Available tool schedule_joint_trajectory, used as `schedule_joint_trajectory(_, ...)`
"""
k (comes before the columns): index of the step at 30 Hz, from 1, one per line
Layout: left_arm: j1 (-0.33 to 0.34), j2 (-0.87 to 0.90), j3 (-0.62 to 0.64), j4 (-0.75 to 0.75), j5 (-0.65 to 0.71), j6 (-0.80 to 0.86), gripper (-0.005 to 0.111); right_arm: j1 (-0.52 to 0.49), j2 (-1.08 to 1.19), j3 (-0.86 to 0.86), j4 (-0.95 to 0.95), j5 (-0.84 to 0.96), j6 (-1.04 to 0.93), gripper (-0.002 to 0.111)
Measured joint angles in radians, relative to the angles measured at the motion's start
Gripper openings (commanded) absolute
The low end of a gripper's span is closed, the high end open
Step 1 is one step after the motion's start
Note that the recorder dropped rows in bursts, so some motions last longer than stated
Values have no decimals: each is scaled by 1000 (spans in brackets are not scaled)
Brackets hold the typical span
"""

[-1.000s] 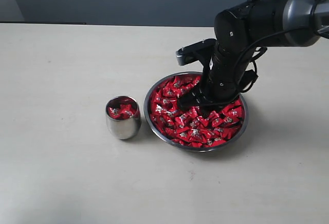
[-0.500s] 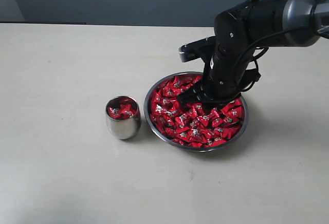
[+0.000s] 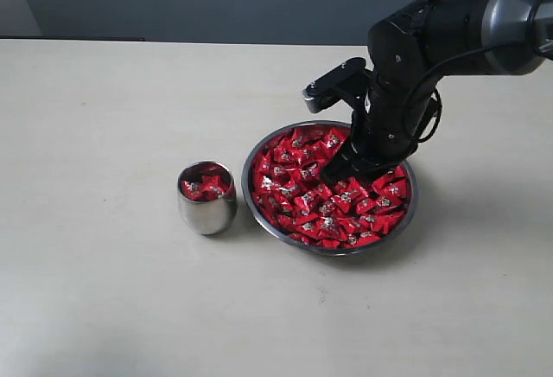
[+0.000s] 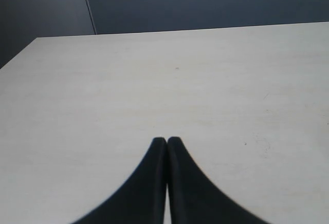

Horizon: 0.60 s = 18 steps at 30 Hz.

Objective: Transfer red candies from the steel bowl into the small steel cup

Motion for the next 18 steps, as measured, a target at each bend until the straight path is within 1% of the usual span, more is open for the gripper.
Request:
schedule_joint_trajectory(3,0,0,0,0,0,0,0,-16,0,0,14,-4,7,33)
schedule_joint_trajectory(7,0,0,0,0,0,0,0,-17,0,0,164,-29,-2,33)
schedule_joint_trajectory(11,0,0,0,0,0,0,0,-17,0,0,184,-14,201,33)
schedule_joint_trajectory(13,0,0,0,0,0,0,0,-17,0,0,186,-16,271,33)
schedule_joint_trajectory(18,0,0,0,0,0,0,0,-17,0,0,179,-81,340,33)
